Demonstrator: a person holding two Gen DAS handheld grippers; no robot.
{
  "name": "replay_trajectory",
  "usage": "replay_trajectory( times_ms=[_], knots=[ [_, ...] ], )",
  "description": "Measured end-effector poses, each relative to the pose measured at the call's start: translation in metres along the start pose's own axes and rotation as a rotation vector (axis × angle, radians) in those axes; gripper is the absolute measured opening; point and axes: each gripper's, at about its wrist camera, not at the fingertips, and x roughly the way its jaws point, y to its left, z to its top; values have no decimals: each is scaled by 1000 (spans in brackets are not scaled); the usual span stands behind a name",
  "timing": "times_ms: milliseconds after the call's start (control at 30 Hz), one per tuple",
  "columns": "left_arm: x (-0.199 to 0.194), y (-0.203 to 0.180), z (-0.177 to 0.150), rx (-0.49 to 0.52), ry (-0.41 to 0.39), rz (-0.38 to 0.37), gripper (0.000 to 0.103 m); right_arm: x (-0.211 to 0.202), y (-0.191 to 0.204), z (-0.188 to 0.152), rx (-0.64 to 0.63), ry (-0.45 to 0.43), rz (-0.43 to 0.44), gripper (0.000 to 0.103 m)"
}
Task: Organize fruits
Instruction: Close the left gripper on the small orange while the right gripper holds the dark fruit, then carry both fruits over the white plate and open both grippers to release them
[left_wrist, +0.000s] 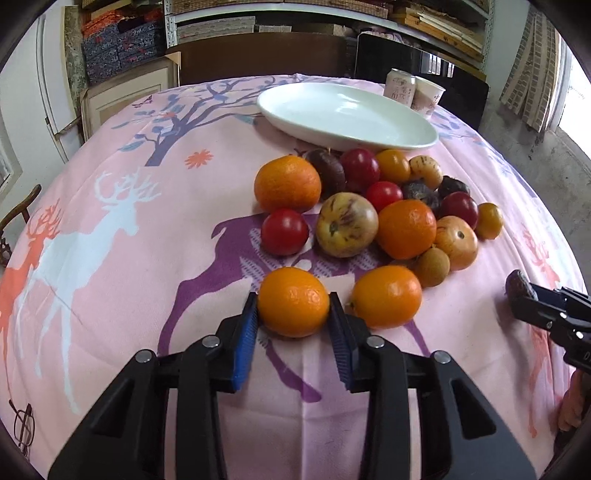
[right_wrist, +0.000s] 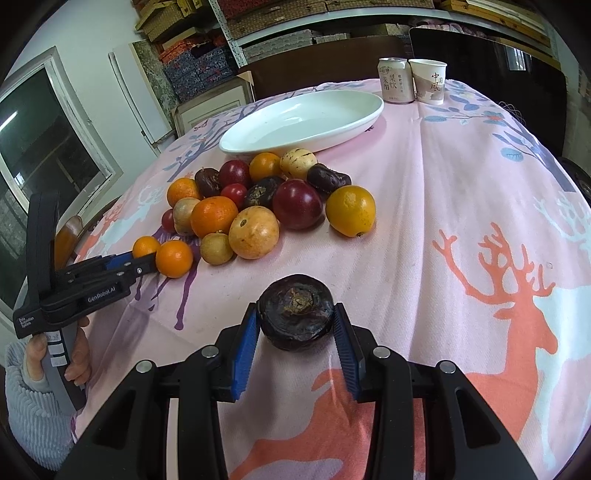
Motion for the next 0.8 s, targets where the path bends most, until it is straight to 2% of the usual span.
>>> replay_trajectory(
  times_ms=[67, 133, 267, 367, 467, 600, 700, 800],
  knots=[
    [2, -4, 1, 23, -6, 10, 36, 0, 0, 0, 1, 0, -1, 41],
    [0, -2, 2, 14, -5, -13, 36, -1, -1, 0, 6, -5, 4, 41],
    [-17, 5, 10, -4, -42, -5, 36, -13, -2, 10, 17, -57, 9, 41],
    [-30, 3, 44, 20, -102, 47, 36, -27, 6, 50, -23, -94, -14, 41],
    [-31, -4, 80, 18, -141, 35, 36, -27, 16, 97, -56, -151, -60, 41],
    [0, -17, 134, -4, -138, 1, 36, 12, 14, 153, -18, -159, -66, 41],
    [35, -25, 160, -10, -112, -1, 36, 52, 10, 175, -10, -142, -116, 41],
    [69, -29, 171, -16, -66, -17, 36, 83, 4, 185, -1, -101, -114, 42]
  ],
)
